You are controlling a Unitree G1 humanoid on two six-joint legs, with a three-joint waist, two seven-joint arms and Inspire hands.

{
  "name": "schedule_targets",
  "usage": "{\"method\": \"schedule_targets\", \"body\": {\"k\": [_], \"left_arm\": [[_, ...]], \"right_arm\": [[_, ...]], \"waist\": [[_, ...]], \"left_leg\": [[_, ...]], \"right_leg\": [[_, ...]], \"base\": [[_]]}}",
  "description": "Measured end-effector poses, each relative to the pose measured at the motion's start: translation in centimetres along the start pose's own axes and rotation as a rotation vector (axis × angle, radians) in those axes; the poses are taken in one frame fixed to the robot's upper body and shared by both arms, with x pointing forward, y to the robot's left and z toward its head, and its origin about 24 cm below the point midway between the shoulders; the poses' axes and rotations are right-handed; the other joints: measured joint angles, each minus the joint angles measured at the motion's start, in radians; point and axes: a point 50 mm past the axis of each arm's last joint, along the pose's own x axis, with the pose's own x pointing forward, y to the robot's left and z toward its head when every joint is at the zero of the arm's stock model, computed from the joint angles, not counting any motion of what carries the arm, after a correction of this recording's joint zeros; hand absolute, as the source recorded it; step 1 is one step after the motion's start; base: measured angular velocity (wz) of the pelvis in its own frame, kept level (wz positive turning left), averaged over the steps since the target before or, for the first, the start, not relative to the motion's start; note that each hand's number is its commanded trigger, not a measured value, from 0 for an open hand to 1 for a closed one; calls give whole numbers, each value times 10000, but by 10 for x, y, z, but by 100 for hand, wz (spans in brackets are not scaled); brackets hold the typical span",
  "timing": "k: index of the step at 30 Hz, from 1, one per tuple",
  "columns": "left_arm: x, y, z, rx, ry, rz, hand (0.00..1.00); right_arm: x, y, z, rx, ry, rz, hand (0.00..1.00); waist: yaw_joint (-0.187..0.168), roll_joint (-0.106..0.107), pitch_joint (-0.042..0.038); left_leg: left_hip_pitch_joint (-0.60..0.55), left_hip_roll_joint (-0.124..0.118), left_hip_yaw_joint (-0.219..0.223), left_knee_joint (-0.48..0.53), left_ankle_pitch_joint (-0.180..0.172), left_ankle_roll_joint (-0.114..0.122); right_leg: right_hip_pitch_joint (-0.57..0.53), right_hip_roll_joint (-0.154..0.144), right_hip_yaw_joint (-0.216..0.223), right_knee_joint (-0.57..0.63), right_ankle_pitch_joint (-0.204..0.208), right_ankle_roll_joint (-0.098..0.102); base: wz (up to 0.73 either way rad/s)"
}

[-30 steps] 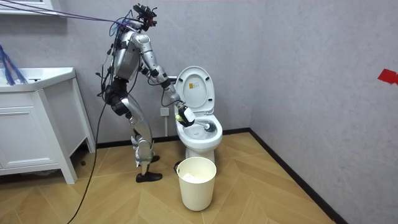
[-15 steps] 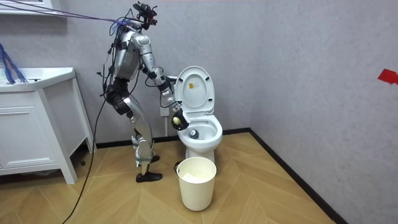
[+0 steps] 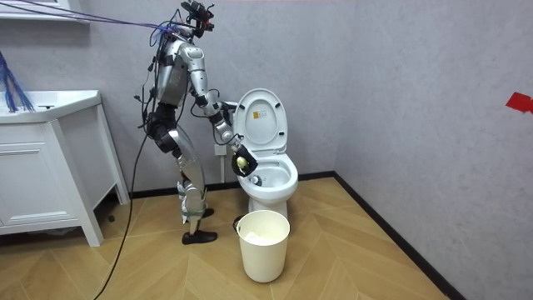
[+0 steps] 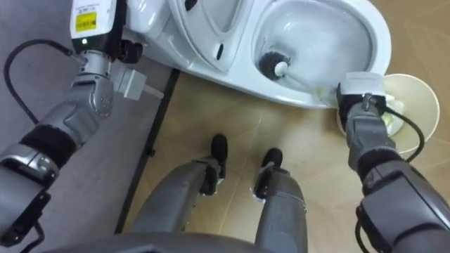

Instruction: Brush toilet

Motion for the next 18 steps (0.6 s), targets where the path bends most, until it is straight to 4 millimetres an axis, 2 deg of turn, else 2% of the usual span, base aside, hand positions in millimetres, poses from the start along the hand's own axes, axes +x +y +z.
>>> {"method": "schedule_targets", "body": {"k": [2, 6, 10, 13, 16, 17, 18], "left_arm": [[-4, -2, -4, 17, 50, -93, 0], [-8, -4, -6, -653, 406, -199, 0], [-7, -3, -5, -894, 405, -275, 0], [-2, 0, -1, -913, 253, -294, 0], [5, 7, 2, -882, 27, -30, 0], [8, 12, 3, -807, -124, 143, 0], [11, 15, 3, -577, -301, 257, 0]], "right_arm": [[-4, 7, 1, -19, -80, -18, 100], [-7, 11, 4, -101, -243, -174, 100], [-1, 2, 4, 248, -164, -254, 100], [9, -15, 5, 1544, 60, -179, 100], [23, -55, 2, 2852, 422, -987, 100], [27, -75, -3, 3226, 620, -1475, 100], [31, -90, -7, 3438, 822, -1825, 100]], "waist": [[-73, 3, -79], [-212, -11, -130], [-145, -25, -128], [10, -79, -108], [102, -259, -39], [130, -351, 21], [137, -520, 120]], "left_leg": [[51, 0, 2, -49, -2, -4], [212, -3, 89, -125, -11, 11], [210, 7, 119, -90, -9, 14], [170, 14, 177, -66, 1, 23], [-46, -19, 248, -69, 91, 67], [-158, -23, 265, -65, 142, 70], [-154, -28, 272, -91, 188, 63]], "right_leg": [[60, 3, -2, -68, 5, 0], [202, -24, 23, -90, 3, 23], [194, -30, 37, -62, 29, 13], [98, -44, 100, 47, 40, 3], [-369, -217, 317, 477, -4, 13], [-509, -239, 332, 511, 10, -1], [-544, -253, 344, 518, 10, -11]], "base": [[0], [-3], [-3], [-5], [-4], [0], [0]]}}
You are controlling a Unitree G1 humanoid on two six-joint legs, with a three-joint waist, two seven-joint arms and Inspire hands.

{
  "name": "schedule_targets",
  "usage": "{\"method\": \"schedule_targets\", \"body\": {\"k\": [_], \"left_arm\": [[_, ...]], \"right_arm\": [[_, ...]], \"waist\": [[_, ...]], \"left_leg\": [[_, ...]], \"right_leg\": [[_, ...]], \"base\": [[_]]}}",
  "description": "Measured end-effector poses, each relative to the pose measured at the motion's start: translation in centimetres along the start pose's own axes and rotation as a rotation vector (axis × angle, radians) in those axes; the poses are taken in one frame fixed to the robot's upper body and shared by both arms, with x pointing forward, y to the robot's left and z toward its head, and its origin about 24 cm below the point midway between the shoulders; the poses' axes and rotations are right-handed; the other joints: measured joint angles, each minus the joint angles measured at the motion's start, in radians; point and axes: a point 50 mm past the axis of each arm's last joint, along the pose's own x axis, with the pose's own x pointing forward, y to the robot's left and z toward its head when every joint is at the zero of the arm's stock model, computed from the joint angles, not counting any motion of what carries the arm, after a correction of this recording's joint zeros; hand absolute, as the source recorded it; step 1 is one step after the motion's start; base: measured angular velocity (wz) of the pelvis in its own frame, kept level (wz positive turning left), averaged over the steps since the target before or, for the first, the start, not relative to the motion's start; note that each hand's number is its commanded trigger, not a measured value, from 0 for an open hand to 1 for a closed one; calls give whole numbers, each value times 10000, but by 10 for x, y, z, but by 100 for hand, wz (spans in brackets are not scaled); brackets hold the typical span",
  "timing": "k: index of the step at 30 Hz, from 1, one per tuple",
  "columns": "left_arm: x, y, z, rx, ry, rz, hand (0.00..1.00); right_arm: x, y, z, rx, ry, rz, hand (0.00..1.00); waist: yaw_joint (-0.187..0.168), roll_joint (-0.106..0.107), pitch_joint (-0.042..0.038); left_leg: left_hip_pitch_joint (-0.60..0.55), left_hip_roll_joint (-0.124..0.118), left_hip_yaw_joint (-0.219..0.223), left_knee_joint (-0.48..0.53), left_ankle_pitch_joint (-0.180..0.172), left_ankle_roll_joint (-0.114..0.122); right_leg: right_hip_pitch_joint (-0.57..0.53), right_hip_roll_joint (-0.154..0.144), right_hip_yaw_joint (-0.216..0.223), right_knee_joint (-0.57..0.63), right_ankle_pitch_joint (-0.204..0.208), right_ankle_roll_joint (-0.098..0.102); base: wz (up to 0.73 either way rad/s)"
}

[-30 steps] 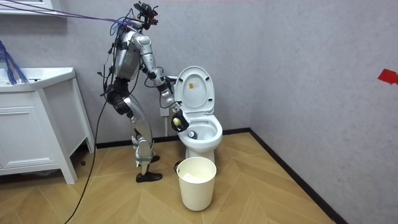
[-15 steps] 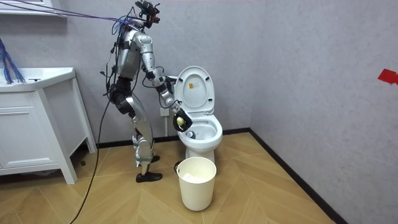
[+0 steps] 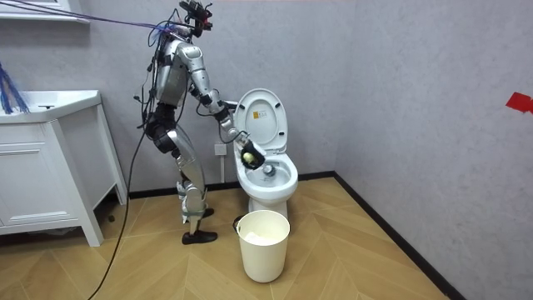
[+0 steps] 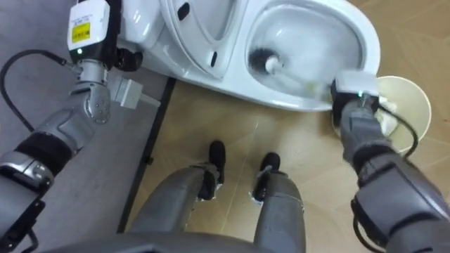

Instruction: Brush toilet

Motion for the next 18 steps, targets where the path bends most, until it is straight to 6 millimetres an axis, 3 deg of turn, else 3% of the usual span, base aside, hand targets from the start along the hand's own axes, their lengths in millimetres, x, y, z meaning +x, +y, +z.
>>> {"method": "schedule_targets", "body": {"k": [1, 3, 6, 10, 13, 14, 18], "left_arm": [[1, 2, 0, 130, -82, 54, 0], [4, 10, -2, 347, -275, 413, 0], [7, 13, -1, 584, -477, 595, 0], [8, 14, 0, 565, -502, 614, 0], [11, 14, 3, 623, -571, 561, 0], [12, 14, 5, 668, -631, 502, 0], [11, 5, 14, 540, -651, 255, 0]], "right_arm": [[2, -4, -1, 11, 50, -98, 100], [4, -13, -3, -67, 26, -304, 100], [7, -24, -5, -469, -102, -606, 100], [7, -24, -4, -738, -232, -652, 100], [6, -23, -4, -1059, -265, -759, 100], [5, -21, -4, -1323, -342, -797, 100], [-5, 10, 0, -2090, -472, -158, 100]], "waist": [[-2, -108, 5], [-43, -574, -2], [-38, -722, 8], [-78, -675, 44], [-42, -536, 134], [-47, -403, 211], [219, 26, 214]], "left_leg": [[5, 1, -9, -25, 18, -11], [-30, 27, -31, -98, 69, -60], [-182, 32, -36, -26, 88, -44], [-259, 24, -49, 88, 87, -24], [-266, 22, -118, 126, 67, -39], [-262, 27, -149, 190, 40, -28], [-234, 6, -175, 82, 38, -23]], "right_leg": [[-3, 2, -8, 2, -6, -6], [-24, 59, -41, -35, -9, -41], [-148, 64, -53, -20, 43, -54], [-154, 46, -131, -18, 87, -48], [-95, 62, -181, -71, 112, -26], [-27, 68, -190, -106, 122, -6], [105, 211, -299, -442, 214, 113]], "base": [[7], [8], [1], [0], [5], [5], [-4]]}}
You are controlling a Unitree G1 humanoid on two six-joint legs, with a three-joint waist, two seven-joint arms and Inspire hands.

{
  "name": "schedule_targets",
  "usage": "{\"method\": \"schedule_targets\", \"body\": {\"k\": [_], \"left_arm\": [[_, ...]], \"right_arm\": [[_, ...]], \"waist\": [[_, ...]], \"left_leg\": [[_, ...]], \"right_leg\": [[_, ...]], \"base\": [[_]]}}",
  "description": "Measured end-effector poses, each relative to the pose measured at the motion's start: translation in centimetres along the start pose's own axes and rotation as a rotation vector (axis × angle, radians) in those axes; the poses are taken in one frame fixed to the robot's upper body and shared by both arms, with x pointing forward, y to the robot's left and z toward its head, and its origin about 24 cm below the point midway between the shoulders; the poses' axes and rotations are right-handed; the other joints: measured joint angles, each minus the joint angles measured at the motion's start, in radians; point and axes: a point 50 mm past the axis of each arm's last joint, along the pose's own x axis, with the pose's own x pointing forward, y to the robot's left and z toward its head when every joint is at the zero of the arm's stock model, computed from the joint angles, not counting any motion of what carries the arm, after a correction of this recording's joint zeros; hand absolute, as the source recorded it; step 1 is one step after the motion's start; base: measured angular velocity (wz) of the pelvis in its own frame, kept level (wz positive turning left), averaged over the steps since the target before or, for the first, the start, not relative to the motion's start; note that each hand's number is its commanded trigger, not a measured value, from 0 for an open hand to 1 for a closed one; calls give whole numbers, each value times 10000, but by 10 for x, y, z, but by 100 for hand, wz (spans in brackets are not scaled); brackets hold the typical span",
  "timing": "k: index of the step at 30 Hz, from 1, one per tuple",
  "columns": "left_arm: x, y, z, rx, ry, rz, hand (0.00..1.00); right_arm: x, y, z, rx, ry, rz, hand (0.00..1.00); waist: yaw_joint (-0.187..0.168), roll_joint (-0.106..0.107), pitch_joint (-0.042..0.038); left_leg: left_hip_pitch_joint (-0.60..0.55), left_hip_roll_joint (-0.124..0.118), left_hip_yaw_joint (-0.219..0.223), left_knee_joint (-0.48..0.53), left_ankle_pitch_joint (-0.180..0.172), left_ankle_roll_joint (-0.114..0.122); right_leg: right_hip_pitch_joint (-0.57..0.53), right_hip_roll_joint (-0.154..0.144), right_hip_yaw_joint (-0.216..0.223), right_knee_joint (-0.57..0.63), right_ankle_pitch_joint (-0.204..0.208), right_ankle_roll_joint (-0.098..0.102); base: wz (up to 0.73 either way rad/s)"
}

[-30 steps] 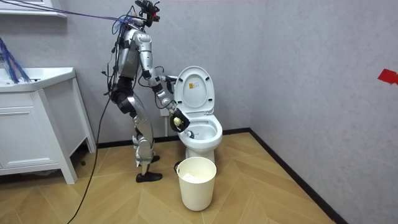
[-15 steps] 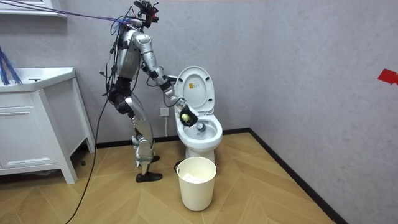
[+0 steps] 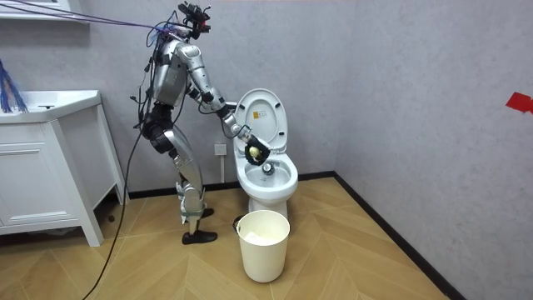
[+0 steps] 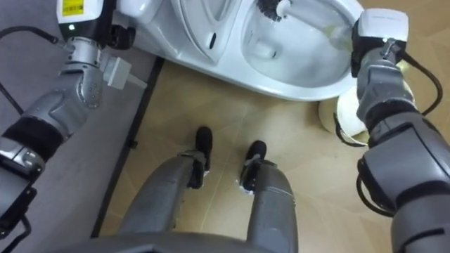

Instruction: Brush toilet

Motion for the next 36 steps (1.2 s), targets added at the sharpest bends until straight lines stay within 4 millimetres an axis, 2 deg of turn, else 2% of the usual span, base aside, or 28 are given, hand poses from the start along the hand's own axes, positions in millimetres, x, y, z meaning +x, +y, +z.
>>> {"method": "schedule_targets", "body": {"k": [3, 5, 6, 9, 16, 19, 23, 28, 34, 36], "left_arm": [[-2, -4, 3, 130, -67, -83, 0], [-5, -7, 2, 114, 36, -177, 0], [-8, -9, 1, 41, 154, -270, 0], [-16, -15, -4, -80, 477, -447, 0], [-27, -21, -10, -665, 1065, -532, 0], [-34, -23, -18, -908, 1496, -536, 0], [-38, -22, -27, -866, 1787, -578, 0], [-42, -24, -30, -932, 1917, -757, 0], [-37, -22, -24, -876, 1575, -622, 0], [-29, -16, -16, -807, 1122, -327, 0]], "right_arm": [[-11, 27, 2, -1023, -85, 911, 100], [-18, 40, 9, -983, -111, 1186, 100], [-21, 44, 13, -938, -170, 1227, 100], [-25, 49, 18, -1013, -377, 1186, 100], [-38, 63, 26, -672, -691, 1476, 100], [-45, 72, 26, -623, -768, 1679, 100], [-58, 88, 24, -642, -896, 1945, 100], [-59, 90, 19, -758, -835, 1869, 100], [-47, 80, 5, -1008, -654, 1598, 100], [-37, 67, -4, -657, -241, 1454, 100]], "waist": [[187, 170, -59], [172, 257, -99], [136, 347, -155], [-53, 487, -245], [-189, 550, -313], [-436, 555, -405], [-836, 554, -422], [-947, 573, -501], [-700, 624, -519], [-395, 628, -513]], "left_leg": [[17, 43, 9, -11, 23, 35], [70, 69, 0, -27, 11, 22], [129, 89, -16, -102, 17, 16], [353, 111, -7, -288, 24, 6], [775, 174, 123, -678, 39, -35], [825, 186, 138, -690, 32, -51], [851, 186, 122, -625, 20, -65], [831, 203, 132, -546, 16, -70], [533, 223, 121, -414, 9, -57], [107, 246, 192, -325, 34, -35]], "right_leg": [[61, 73, 10, -140, 72, -93], [143, 113, 9, -204, 87, -104], [238, 163, 5, -324, 105, -102], [479, 202, 6, -548, 138, -102], [812, 301, 63, -870, 206, -93], [844, 313, 130, -849, 195, -110], [900, 296, 66, -828, 94, -124], [901, 332, 124, -837, 133, -120], [669, 309, 28, -794, 196, -140], [97, 157, 37, -413, 205, -185]], "base": [[-1], [-2], [0], [0], [-5], [0], [5], [-1], [-1], [-4]]}}
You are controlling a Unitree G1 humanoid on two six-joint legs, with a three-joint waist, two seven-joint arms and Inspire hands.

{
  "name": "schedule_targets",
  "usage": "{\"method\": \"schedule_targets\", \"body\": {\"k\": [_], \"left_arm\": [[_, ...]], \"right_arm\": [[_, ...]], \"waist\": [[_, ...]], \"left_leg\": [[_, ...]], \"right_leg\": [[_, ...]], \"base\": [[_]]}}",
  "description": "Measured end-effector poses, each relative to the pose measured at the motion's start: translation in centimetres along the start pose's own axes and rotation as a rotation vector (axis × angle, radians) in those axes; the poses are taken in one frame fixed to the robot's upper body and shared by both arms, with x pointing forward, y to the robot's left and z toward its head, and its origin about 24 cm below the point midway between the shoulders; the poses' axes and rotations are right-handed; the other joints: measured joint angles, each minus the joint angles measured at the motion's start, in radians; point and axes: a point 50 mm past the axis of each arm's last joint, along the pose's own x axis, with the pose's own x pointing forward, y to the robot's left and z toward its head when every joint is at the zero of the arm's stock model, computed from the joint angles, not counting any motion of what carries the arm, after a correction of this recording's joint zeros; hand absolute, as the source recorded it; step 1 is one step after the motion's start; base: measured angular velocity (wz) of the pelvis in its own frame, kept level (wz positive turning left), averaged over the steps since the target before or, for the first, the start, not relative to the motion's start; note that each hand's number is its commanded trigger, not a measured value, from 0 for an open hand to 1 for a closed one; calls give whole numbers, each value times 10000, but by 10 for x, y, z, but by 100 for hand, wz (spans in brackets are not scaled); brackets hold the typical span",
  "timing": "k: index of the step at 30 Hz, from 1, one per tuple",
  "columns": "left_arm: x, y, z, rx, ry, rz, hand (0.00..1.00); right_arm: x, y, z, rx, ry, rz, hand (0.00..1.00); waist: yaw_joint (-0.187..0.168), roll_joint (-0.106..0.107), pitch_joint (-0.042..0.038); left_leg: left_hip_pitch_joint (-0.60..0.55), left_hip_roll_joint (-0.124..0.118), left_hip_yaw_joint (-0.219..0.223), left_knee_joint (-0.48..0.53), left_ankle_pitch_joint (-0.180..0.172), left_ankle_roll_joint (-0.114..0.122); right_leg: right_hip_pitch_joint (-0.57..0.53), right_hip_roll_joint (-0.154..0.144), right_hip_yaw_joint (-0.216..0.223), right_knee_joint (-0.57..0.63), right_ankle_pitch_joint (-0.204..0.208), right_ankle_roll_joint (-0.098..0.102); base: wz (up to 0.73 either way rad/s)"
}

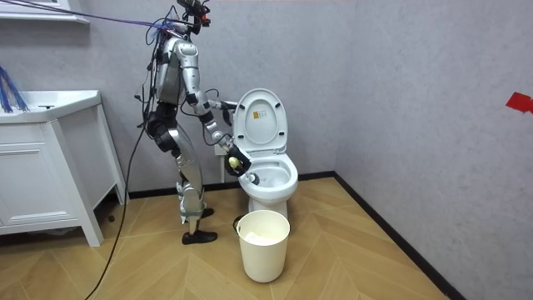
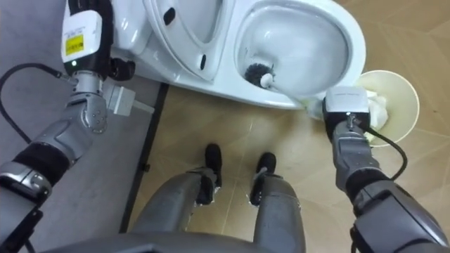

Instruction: Brush toilet

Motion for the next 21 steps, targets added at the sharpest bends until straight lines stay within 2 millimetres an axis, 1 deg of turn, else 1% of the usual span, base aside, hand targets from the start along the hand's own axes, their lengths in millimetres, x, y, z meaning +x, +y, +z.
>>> {"method": "schedule_targets", "body": {"k": [2, 3, 4, 6, 7, 8, 9, 10, 11, 12, 13, 15, 18, 20, 21], "left_arm": [[4, 2, 6, 133, -328, 98, 0], [6, 4, 9, 267, -475, 152, 0], [8, 5, 10, 296, -538, 199, 0], [14, 10, 15, 272, -704, 502, 0], [16, 12, 17, 272, -771, 571, 0], [19, 15, 19, 289, -867, 703, 0], [22, 18, 20, 317, -949, 863, 0], [23, 19, 21, 314, -984, 932, 0], [26, 23, 23, 313, -1070, 1109, 0], [29, 27, 25, 342, -1166, 1321, 0], [30, 29, 26, 333, -1203, 1428, 0], [34, 33, 27, 306, -1168, 1597, 0], [36, 38, 24, 445, -1212, 1699, 0], [37, 39, 24, 607, -1328, 1704, 0], [38, 40, 24, 626, -1342, 1706, 0]], "right_arm": [[6, -13, -5, 247, 219, -211, 100], [10, -22, -6, 342, 263, -352, 100], [12, -27, -7, 395, 281, -441, 100], [19, -45, -8, 688, 431, -814, 100], [20, -49, -9, 706, 480, -897, 100], [23, -57, -12, 748, 556, -1085, 100], [24, -64, -13, 767, 580, -1273, 100], [25, -68, -15, 782, 582, -1364, 100], [27, -76, -18, 942, 628, -1581, 100], [29, -87, -20, 1139, 678, -1839, 100], [30, -92, -21, 1178, 711, -1978, 100], [32, -103, -23, 1161, 768, -2306, 100], [33, -112, -27, 840, 737, -2690, 100], [33, -116, -30, 634, 698, -2884, 100], [33, -118, -31, 560, 673, -3007, 100]], "waist": [[200, 6, 14], [297, 4, 35], [361, -16, 55], [509, -64, 113], [538, -100, 137], [585, -193, 201], [580, -280, 259], [571, -319, 284], [576, -449, 367], [571, -505, 388], [575, -540, 410], [500, -626, 464], [383, -682, 499], [313, -723, 524], [276, -736, 521]], "left_leg": [[-236, -23, 72, 41, 41, 21], [-329, -56, 114, 50, 84, 36], [-379, -63, 161, 55, 86, 38], [-614, -91, 224, 48, 142, 49], [-660, -105, 224, 54, 155, 40], [-755, -118, 222, 97, 165, 23], [-827, -145, 192, 118, 182, -9], [-864, -159, 173, 131, 196, -26], [-955, -171, 161, 179, 213, -49], [-1095, -193, 158, 198, 247, -82], [-1137, -233, 156, 198, 290, -82], [-1191, -262, 105, 202, 363, -101], [-1275, -250, 18, 355, 358, -105], [-1295, -248, -51, 441, 348, -101], [-1324, -245, -69, 511, 334, -100]], "right_leg": [[-355, -52, 97, 268, -9, -25], [-528, -154, 140, 411, -39, -25], [-623, -162, 202, 465, -50, -20], [-953, -185, 236, 618, -67, -37], [-1032, -212, 246, 660, -76, -46], [-1155, -300, 228, 794, -117, -79], [-1255, -338, 213, 910, -187, -100], [-1296, -352, 206, 958, -215, -111], [-1429, -361, 236, 1070, -257, -112], [-1593, -382, 228, 1162, -275, -133], [-1653, -389, 219, 1189, -276, -137], [-1744, -444, 167, 1338, -272, -216], [-1749, -492, 36, 1420, -307, -272], [-1747, -536, 3, 1515, -356, -270], [-1739, -533, -15, 1532, -358, -268]], "base": [[-4], [-6], [-8], [-2], [6], [9], [10], [12], [8], [6], [7], [11], [7], [10], [6]]}}
